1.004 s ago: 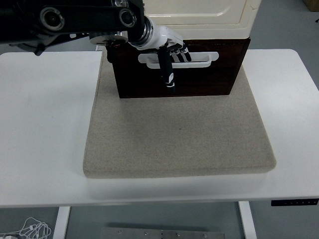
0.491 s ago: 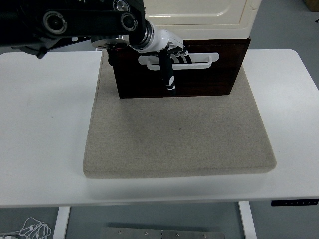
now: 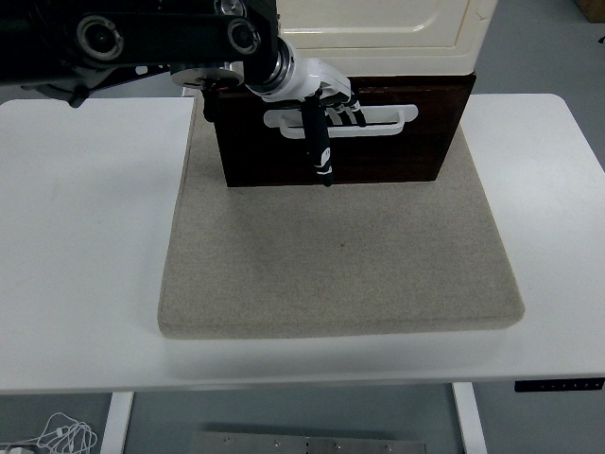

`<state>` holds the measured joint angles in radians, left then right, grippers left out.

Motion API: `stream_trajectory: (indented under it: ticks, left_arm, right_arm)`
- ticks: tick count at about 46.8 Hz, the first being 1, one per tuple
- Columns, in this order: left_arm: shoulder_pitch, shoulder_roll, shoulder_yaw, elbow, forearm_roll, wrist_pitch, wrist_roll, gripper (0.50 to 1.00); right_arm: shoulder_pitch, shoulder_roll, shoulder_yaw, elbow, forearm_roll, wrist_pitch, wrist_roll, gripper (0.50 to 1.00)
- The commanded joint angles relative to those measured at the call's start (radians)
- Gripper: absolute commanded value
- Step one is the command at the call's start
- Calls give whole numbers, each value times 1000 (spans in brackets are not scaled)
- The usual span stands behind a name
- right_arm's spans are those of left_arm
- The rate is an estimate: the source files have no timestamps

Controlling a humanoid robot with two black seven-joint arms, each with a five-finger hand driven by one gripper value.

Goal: Open the drawer under the combination cabinet

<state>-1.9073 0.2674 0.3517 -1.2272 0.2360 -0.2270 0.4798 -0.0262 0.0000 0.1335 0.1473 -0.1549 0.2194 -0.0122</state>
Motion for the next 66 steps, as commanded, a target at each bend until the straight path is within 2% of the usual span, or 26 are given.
stream_trajectory:
  ticks: [1, 14, 66]
  left_arm:
    - [-3, 1, 0, 0, -1, -18, -1, 1000]
    - [-1, 12, -34, 0, -1, -86, -4, 1000]
    - [-32, 29, -86, -44, -1, -267, -3, 1000]
  right_arm:
    - [0, 0, 0, 0, 0, 0, 0, 926]
    - [0, 0, 0, 0, 0, 0, 0, 926]
    - [0, 0, 0, 0, 0, 0, 0, 926]
